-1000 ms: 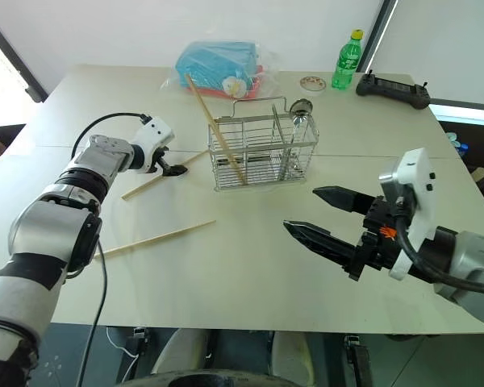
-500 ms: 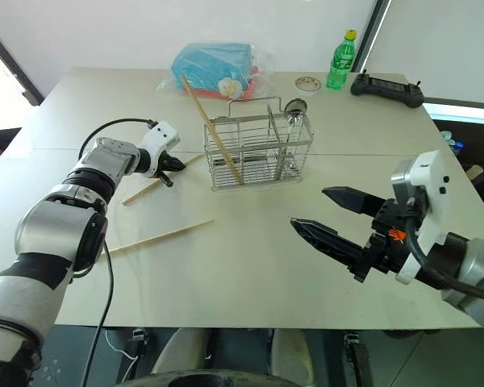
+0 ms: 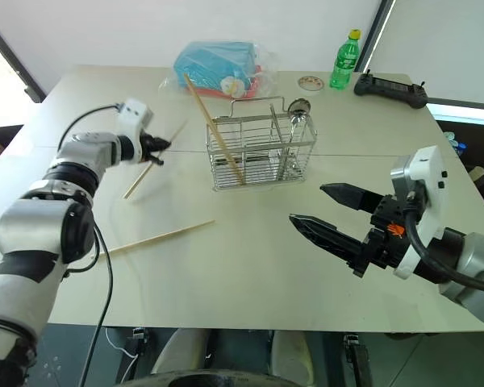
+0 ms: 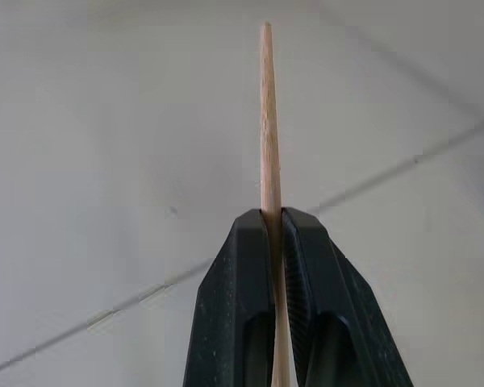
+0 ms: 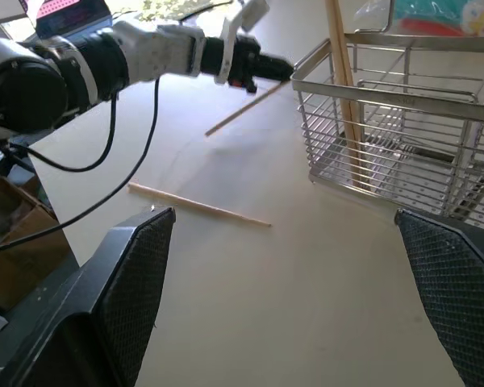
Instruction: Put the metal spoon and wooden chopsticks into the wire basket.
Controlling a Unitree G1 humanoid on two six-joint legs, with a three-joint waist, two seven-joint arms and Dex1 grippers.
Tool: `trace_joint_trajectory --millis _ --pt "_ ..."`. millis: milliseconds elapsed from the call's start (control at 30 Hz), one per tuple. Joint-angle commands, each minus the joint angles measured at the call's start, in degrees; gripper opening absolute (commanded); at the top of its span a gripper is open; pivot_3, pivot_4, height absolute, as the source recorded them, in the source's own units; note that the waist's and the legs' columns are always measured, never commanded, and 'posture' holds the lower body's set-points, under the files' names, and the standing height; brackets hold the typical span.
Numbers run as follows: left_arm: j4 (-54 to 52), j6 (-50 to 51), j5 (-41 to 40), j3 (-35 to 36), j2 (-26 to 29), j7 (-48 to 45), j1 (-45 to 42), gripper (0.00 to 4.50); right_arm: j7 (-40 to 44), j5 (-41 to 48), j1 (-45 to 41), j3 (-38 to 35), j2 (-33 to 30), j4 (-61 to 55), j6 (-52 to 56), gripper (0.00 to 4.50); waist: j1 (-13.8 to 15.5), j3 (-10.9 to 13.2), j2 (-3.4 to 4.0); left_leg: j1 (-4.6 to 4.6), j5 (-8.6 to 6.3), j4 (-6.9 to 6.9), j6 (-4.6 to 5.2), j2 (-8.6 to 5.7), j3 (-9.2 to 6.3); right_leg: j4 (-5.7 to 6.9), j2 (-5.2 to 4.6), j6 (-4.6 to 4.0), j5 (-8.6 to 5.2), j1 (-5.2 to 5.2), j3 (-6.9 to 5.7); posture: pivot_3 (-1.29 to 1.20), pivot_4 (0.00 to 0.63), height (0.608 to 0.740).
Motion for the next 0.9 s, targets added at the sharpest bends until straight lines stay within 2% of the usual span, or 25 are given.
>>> trace_joint_trajectory --millis 33,100,200,300,467,667,900 --pt "-6.4 -1.1 -9.7 9.3 1.1 2.8 -5.8 0.08 1.3 -0.7 1.4 -1.5 0.7 -1.1 -0.6 4.5 -0.1 0.0 -0.04 -0.01 0.0 0.0 0.0 -0.01 0.01 -0.01 -0.03 0.01 0.0 0.0 0.0 0.0 0.15 0.72" --pt "-11.2 0.1 -14.5 13.5 0.4 4.8 -7.2 0.08 1.4 -1.3 1.9 -1.2 1.2 -1.0 -1.1 4.5 -0.2 0.0 -0.04 -0.01 0.0 0.0 -0.01 -0.01 0.03 -0.01 -0.07 0.05 0.02 0.0 0.0 0.0 0.15 0.72" --pt "-25.9 5.8 -21.4 17.0 -1.9 7.3 -7.0 0.08 1.3 -2.1 2.0 -0.1 2.1 -1.1 -1.9 4.5 -0.3 0.0 -0.03 0.01 0.0 0.0 -0.01 -0.01 0.05 -0.01 -0.11 0.07 0.03 0.0 0.01 0.0 0.15 0.72" --pt "-41.4 11.7 -25.8 16.5 -4.8 10.2 -4.6 0.08 1.0 -2.8 1.7 1.1 2.7 -0.9 -2.6 4.5 -0.4 0.0 -0.03 0.05 0.01 -0.01 -0.03 -0.02 0.07 0.01 -0.11 0.07 0.04 0.03 0.02 0.0 0.15 0.72" --pt "-56.9 16.6 -29.0 14.4 -9.6 16.0 -0.3 0.08 0.9 -3.7 1.2 2.3 3.1 -0.5 -3.2 4.5 -0.3 -0.1 0.08 0.14 0.04 0.03 -0.07 -0.05 0.09 0.04 -0.08 0.06 0.04 0.1 0.08 0.0 0.15 0.72" --pt "-67.4 18.9 -30.3 9.7 -15.3 18.8 7.1 0.08 -0.8 -3.2 1.5 2.7 4.0 -1.2 -4.5 4.5 -0.3 0.0 0.07 0.11 0.05 0.42 -0.09 -0.02 0.04 0.05 0.07 0.04 0.04 0.27 0.1 0.0 0.15 0.72" --pt "-67.7 12.6 -27.2 3.9 -19.9 18.0 12.0 0.08 -2.7 -2.7 2.0 3.2 4.5 -2.3 -5.6 4.5 -0.1 0.0 0.06 0.05 0.03 0.66 -0.06 -0.03 0.03 -0.1 0.06 -0.23 -0.03 0.41 0.1 0.0 0.15 0.72"
